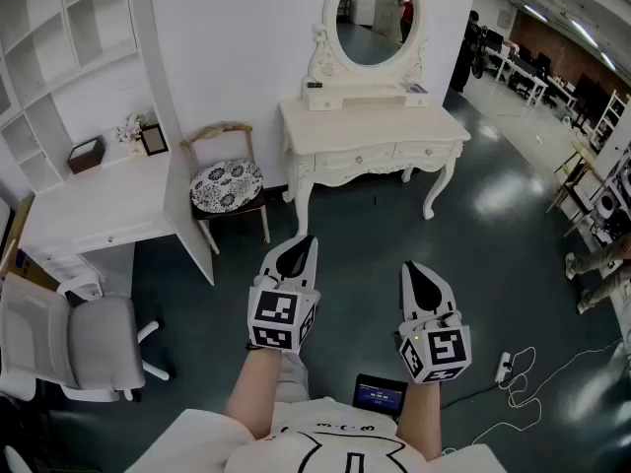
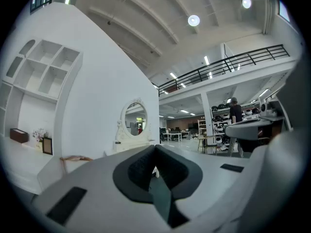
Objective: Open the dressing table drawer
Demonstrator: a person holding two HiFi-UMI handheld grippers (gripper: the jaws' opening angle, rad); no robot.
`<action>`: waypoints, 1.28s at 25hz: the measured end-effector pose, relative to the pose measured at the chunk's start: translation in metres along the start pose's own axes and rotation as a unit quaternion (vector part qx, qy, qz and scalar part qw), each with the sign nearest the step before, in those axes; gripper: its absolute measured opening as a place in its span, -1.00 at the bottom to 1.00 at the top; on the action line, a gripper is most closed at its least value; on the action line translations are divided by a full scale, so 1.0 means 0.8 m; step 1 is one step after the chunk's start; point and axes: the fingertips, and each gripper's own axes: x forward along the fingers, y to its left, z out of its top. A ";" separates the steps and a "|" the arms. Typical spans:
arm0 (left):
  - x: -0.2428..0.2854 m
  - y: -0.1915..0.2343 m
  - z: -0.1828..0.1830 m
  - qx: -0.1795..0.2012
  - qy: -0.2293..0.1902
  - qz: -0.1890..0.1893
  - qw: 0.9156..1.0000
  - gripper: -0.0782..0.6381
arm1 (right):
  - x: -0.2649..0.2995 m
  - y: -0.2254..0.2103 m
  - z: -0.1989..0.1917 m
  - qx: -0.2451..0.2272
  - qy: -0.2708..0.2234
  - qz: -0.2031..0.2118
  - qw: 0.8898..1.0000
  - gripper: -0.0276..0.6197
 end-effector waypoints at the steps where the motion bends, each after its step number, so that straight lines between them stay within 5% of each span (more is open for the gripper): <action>1: -0.009 -0.003 0.002 -0.002 -0.003 0.003 1.000 -0.75 | -0.008 0.003 0.001 -0.003 0.001 0.001 1.000 -0.87; 12: -0.022 -0.010 -0.005 -0.002 -0.003 0.008 1.000 -0.74 | -0.022 -0.010 0.004 0.011 -0.008 -0.008 1.000 -0.87; 32: 0.218 0.121 -0.002 -0.005 0.003 0.006 1.000 -0.75 | 0.207 -0.139 -0.031 0.009 0.012 -0.044 0.999 -0.87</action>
